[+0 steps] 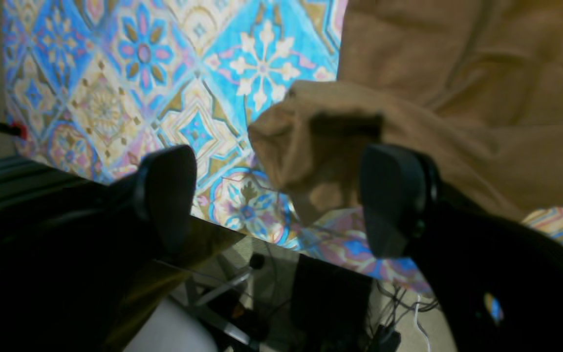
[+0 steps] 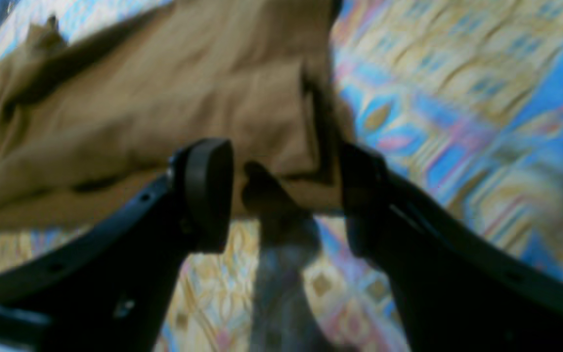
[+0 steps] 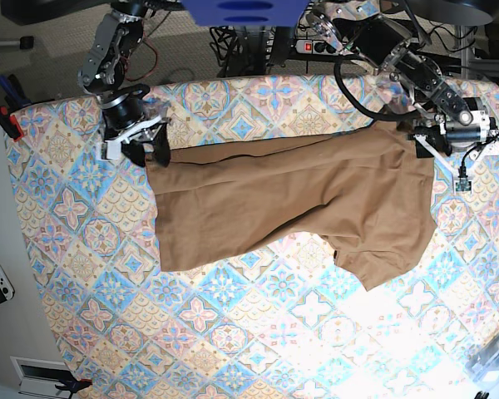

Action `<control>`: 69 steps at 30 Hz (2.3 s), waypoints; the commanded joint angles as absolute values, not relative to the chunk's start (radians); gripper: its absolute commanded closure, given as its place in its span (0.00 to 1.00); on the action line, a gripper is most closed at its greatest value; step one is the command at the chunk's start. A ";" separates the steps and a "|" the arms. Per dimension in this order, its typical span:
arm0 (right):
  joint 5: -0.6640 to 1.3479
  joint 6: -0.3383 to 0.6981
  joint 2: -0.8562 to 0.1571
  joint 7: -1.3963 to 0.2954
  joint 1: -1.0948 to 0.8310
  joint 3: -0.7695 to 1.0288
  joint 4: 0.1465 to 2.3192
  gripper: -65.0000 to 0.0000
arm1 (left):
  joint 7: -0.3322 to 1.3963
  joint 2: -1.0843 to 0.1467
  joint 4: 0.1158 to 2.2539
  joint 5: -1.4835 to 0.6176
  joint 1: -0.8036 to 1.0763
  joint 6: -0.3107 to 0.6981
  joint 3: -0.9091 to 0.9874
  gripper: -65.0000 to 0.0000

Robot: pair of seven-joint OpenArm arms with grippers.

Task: Layout the t-shirt on the table in an organized manner, then fold the t-shirt properly
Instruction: 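Lower the shirt edge onto the table and open both grippers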

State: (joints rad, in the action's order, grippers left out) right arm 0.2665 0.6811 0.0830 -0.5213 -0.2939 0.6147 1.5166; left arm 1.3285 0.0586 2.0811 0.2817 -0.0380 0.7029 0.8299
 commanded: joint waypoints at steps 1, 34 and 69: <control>0.291 0.694 0.076 -0.512 -0.289 0.618 1.534 0.48 | 1.317 0.050 2.097 0.280 -0.044 0.698 0.828 0.21; 0.288 0.694 0.076 -0.576 -0.216 0.610 1.460 0.49 | 0.877 0.028 1.888 0.133 0.107 0.698 0.986 0.21; 0.286 0.693 -0.088 -0.763 -0.088 0.849 1.406 1.00 | 0.883 0.157 1.980 0.134 0.166 0.698 0.855 0.22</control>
